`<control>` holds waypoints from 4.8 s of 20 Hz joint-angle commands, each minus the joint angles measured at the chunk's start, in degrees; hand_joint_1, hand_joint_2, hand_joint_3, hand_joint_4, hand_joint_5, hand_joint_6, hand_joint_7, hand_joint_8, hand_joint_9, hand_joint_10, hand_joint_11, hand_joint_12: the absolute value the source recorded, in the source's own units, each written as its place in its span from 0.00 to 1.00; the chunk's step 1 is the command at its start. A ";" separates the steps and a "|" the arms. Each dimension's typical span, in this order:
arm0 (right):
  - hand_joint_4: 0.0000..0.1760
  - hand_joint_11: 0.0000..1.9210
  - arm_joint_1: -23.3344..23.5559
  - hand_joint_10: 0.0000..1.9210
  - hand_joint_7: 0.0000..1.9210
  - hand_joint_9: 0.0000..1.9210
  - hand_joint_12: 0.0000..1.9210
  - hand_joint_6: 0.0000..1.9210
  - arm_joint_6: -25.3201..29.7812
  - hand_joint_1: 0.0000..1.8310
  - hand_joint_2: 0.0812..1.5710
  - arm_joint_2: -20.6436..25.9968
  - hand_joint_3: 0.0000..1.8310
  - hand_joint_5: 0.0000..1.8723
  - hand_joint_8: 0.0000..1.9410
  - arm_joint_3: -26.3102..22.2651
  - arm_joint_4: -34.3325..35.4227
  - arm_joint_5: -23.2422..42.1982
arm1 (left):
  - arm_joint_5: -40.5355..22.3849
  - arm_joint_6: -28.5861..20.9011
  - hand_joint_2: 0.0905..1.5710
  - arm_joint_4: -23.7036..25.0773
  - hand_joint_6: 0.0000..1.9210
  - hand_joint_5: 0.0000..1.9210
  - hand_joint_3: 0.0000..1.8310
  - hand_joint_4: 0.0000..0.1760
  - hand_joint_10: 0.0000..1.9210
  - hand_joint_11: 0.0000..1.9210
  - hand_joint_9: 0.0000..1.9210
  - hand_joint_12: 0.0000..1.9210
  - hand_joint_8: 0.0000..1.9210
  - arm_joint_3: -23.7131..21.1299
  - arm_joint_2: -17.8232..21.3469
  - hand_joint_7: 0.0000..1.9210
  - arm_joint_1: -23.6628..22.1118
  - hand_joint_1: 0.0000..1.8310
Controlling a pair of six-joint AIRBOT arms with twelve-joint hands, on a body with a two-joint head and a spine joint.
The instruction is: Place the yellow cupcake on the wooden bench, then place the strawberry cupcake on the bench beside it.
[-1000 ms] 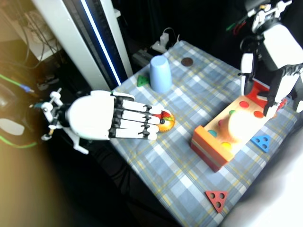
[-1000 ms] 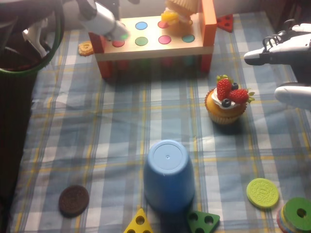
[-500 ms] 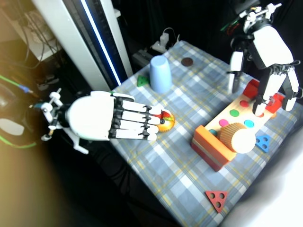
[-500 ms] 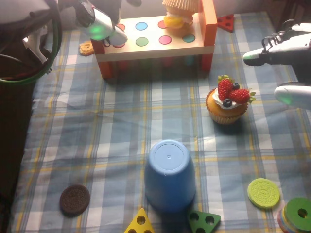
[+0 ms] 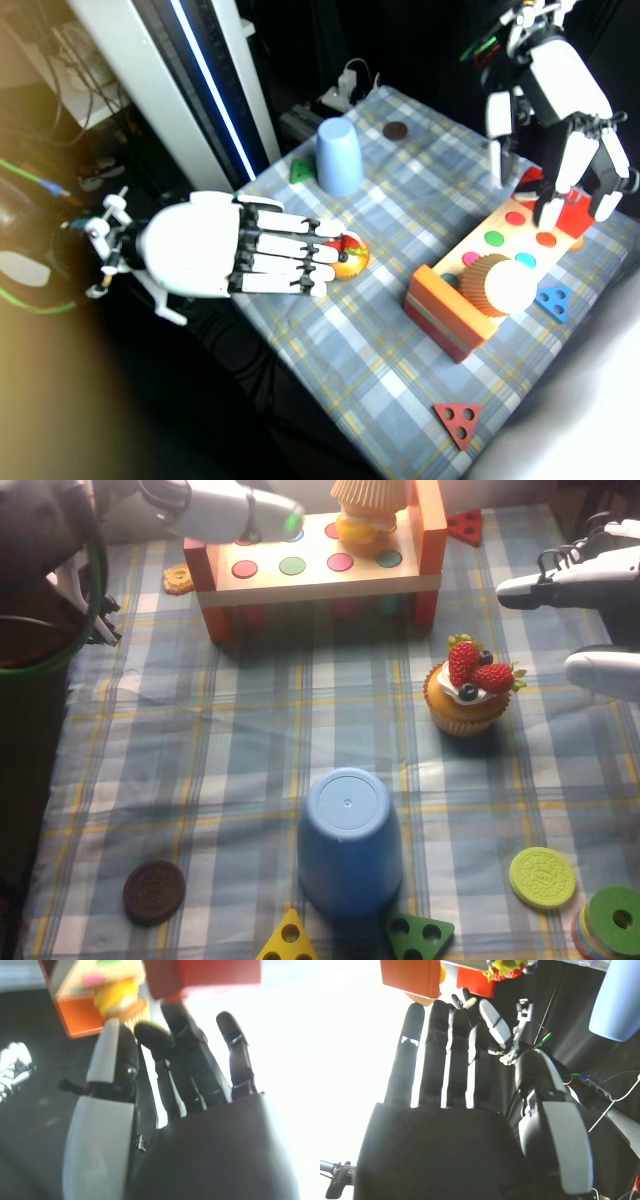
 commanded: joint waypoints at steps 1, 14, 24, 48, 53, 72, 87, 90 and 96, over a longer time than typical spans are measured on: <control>0.33 0.05 0.28 0.00 0.31 0.29 0.53 0.00 0.25 0.20 0.84 -0.27 0.00 0.25 0.00 0.37 2.28 6.65 | -10.14 -3.49 0.58 2.32 0.00 0.26 0.00 0.38 0.00 0.00 0.37 0.54 0.00 -0.73 0.84 0.38 0.22 0.38; 0.30 0.02 7.39 0.01 0.34 0.32 0.51 0.01 0.26 0.43 0.62 -5.05 0.00 0.24 0.01 4.91 -2.78 -2.81 | -39.76 -26.32 0.48 16.07 0.00 0.04 0.01 0.85 0.00 0.00 0.00 0.00 0.00 -23.30 22.02 0.02 22.17 0.42; 0.21 0.15 10.74 0.55 0.43 0.32 0.96 0.00 0.35 0.60 0.55 -10.44 0.00 0.29 0.01 8.51 -5.11 -9.69 | -38.91 -26.33 0.51 13.19 0.00 0.07 0.01 0.67 0.01 0.00 0.05 0.01 0.01 -24.22 22.69 0.08 25.38 0.41; 0.00 0.10 32.23 0.31 0.45 0.36 0.73 0.50 7.39 0.67 0.70 -15.38 0.00 0.56 0.57 16.68 -12.66 -3.43 | -37.19 -26.33 0.48 12.13 0.00 0.08 0.00 0.87 0.00 0.00 0.09 0.00 0.00 -23.32 21.53 0.11 26.20 0.45; 0.00 0.55 40.35 0.37 0.67 0.66 0.70 0.45 7.41 0.69 0.64 -22.41 0.00 0.58 0.23 23.34 -20.54 -18.52 | -38.56 -26.33 0.48 12.51 0.01 0.08 0.00 0.73 0.00 0.01 0.06 0.01 0.00 -23.40 21.49 0.08 25.97 0.45; 0.00 0.11 40.86 0.04 0.50 0.50 0.68 0.44 8.20 0.68 0.67 -35.21 0.00 0.60 0.39 29.93 -20.57 -25.60 | -46.84 -26.34 0.50 7.20 0.00 0.00 0.00 1.00 0.00 0.00 0.00 0.00 0.00 -23.48 21.76 0.00 28.97 0.35; 0.25 0.00 37.64 0.00 0.33 0.26 0.48 0.04 8.40 0.54 0.63 -37.37 0.00 0.36 0.02 30.49 -20.61 -28.37 | -46.88 -26.34 0.52 7.56 0.00 0.00 0.00 0.95 0.00 0.00 0.00 0.00 0.00 -23.43 21.47 0.00 28.56 0.35; 0.47 0.00 37.64 0.00 0.24 0.21 0.47 0.00 8.69 0.49 0.60 -37.37 0.00 0.29 0.00 30.01 -20.62 -28.33 | -46.83 -26.35 0.53 7.53 0.00 0.00 0.01 0.96 0.00 0.00 0.00 0.00 0.00 -23.43 21.46 0.00 28.56 0.36; 0.32 0.00 38.05 0.00 0.22 0.20 0.45 0.00 9.14 0.44 0.59 -36.57 0.00 0.21 0.00 28.52 -21.29 -25.11 | -46.48 -26.44 0.53 7.37 0.00 0.00 0.00 1.00 0.00 0.00 0.00 0.00 0.00 -23.40 21.44 0.00 28.56 0.39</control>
